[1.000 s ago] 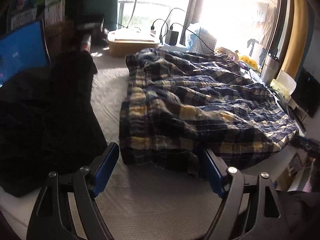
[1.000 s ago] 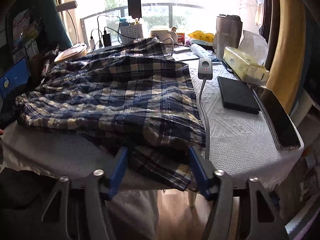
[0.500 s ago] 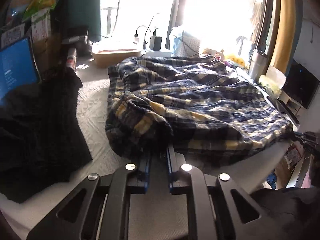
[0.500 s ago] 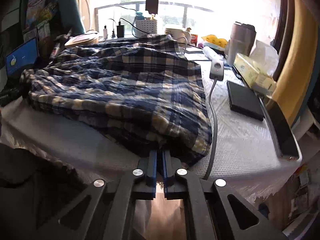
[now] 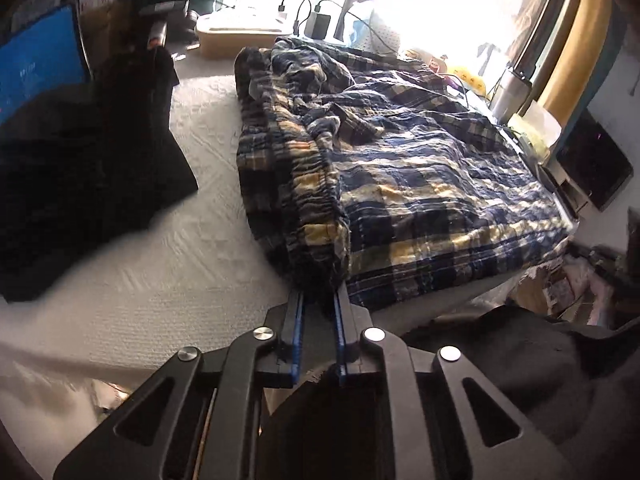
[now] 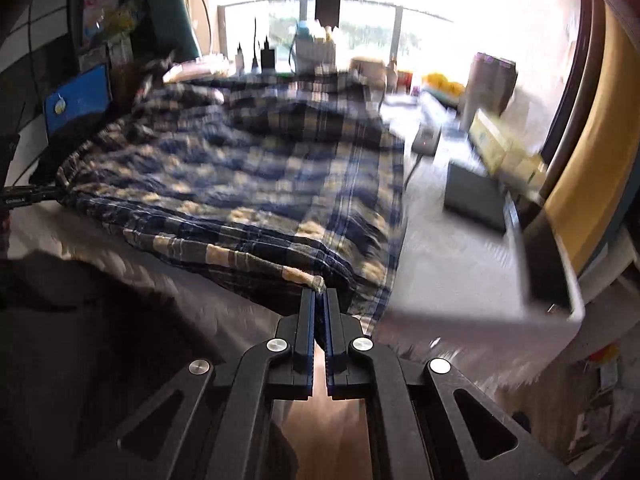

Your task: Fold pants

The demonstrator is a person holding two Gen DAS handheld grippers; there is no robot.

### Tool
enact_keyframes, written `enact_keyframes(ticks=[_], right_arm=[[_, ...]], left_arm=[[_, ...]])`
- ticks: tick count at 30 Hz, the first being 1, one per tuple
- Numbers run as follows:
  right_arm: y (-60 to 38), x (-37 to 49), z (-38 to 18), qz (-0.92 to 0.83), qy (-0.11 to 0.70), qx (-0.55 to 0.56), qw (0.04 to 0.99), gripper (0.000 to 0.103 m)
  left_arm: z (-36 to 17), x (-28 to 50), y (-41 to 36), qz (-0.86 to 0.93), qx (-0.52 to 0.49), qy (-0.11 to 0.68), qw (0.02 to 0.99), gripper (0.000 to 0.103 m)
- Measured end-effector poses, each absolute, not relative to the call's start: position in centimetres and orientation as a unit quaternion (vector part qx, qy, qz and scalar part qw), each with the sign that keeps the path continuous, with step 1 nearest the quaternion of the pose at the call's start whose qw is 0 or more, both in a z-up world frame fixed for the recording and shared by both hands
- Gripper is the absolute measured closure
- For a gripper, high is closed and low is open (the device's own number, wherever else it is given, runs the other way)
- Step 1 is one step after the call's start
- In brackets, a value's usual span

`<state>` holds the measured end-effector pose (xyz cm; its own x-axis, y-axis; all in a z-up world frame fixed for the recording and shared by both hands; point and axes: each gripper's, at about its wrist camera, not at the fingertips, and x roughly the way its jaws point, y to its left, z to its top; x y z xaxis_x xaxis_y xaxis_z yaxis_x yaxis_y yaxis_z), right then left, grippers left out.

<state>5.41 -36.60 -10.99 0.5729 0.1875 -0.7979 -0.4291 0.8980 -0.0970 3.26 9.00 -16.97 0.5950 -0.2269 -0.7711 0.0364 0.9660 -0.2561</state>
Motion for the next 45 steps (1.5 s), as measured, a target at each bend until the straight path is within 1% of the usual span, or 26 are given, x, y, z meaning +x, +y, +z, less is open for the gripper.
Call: enact_keyframes(ticks=[1,2,3,4,6,7,9,10,12,13,14,17,23,26,31,33,35,38,39,40,41,42,43,45], right_arm=[[-36.7,5.5,-11.7,0.175,0.436,-0.139,0.872,0.1],[-36.8,5.7,-12.2,0.175,0.442,-0.138,0.869,0.1],[-36.8,5.8,-12.4,0.177,0.444,-0.136,0.868,0.1],[-37.0,5.9,-12.2,0.181,0.44,-0.13,0.87,0.1],[-37.5,5.9,-10.7,0.196,0.425,-0.114,0.876,0.099],[-37.7,5.7,-10.2,0.201,0.417,-0.112,0.879,0.098],[-38.2,5.5,-8.6,0.203,0.396,-0.112,0.889,0.093],[-38.2,5.6,-7.9,0.198,0.386,-0.112,0.894,0.088],[-38.1,7.0,-6.8,0.193,0.372,-0.105,0.902,0.06],[-38.0,7.8,-6.4,0.193,0.367,-0.099,0.904,0.016],[-37.8,8.8,-6.2,0.194,0.36,-0.093,0.908,0.0],[-36.4,12.7,-5.7,0.211,0.357,-0.081,0.906,0.0],[-31.6,21.1,-5.1,0.227,0.352,-0.115,0.901,0.0],[-29.1,25.4,-5.1,0.235,0.357,-0.131,0.895,0.0],[-25.8,33.0,-5.9,0.25,0.363,-0.166,0.882,0.001],[-24.6,36.0,-6.5,0.252,0.369,-0.185,0.875,0.006],[-23.9,38.8,-7.1,0.248,0.379,-0.197,0.87,0.015],[-23.2,42.8,-8.3,0.236,0.394,-0.204,0.864,0.024],[-22.9,43.9,-8.7,0.234,0.401,-0.203,0.862,0.025],[-22.7,44.8,-9.2,0.233,0.406,-0.204,0.86,0.028],[-22.4,45.7,-9.6,0.232,0.41,-0.206,0.858,0.031],[-22.1,46.5,-10.1,0.23,0.415,-0.208,0.855,0.032],[-21.8,47.3,-10.5,0.227,0.418,-0.21,0.854,0.034],[-21.2,48.4,-11.2,0.221,0.421,-0.211,0.854,0.036]], left_arm=[[-16.8,3.2,9.2,-0.072,-0.101,0.443,0.888,0.075],[-16.4,3.1,9.3,-0.064,-0.092,0.44,0.891,0.067],[-15.8,2.7,9.7,-0.058,-0.085,0.432,0.896,0.053],[-15.4,2.3,9.9,-0.058,-0.082,0.427,0.899,0.05],[-14.1,1.6,11.0,-0.05,-0.073,0.412,0.907,0.047],[-13.4,1.4,11.6,-0.042,-0.068,0.402,0.912,0.044],[-12.2,1.3,12.9,-0.024,-0.067,0.383,0.921,0.041],[-11.6,1.9,13.7,-0.014,-0.072,0.372,0.925,0.04],[-11.1,3.9,14.9,0.004,-0.077,0.365,0.928,0.039],[-10.9,5.5,15.3,0.006,-0.081,0.358,0.93,0.039],[-10.7,7.0,15.3,0.0,-0.085,0.353,0.932,0.039],[-10.6,12.6,15.4,-0.013,-0.105,0.355,0.929,0.039],[-12.3,22.6,15.9,-0.025,-0.159,0.382,0.91,0.039],[-13.6,25.8,17.6,-0.01,-0.208,0.401,0.892,0.039],[-15.4,28.9,19.1,-0.014,-0.258,0.43,0.865,0.04],[-16.3,30.0,19.0,-0.022,-0.267,0.453,0.851,0.04],[-16.9,30.7,18.5,-0.03,-0.263,0.469,0.843,0.04],[-16.9,31.4,17.1,-0.027,-0.222,0.473,0.852,0.041],[-16.9,31.6,16.7,-0.021,-0.207,0.47,0.857,0.051],[-17.0,31.8,16.6,-0.014,-0.194,0.472,0.86,0.072],[-17.0,31.9,16.5,-0.006,-0.181,0.472,0.863,0.079],[-17.0,32.0,16.5,-0.004,-0.172,0.469,0.866,0.082],[-17.0,32.1,16.5,-0.002,-0.165,0.469,0.868,0.087],[-16.9,32.2,16.3,0.005,-0.138,0.466,0.874,0.094]])
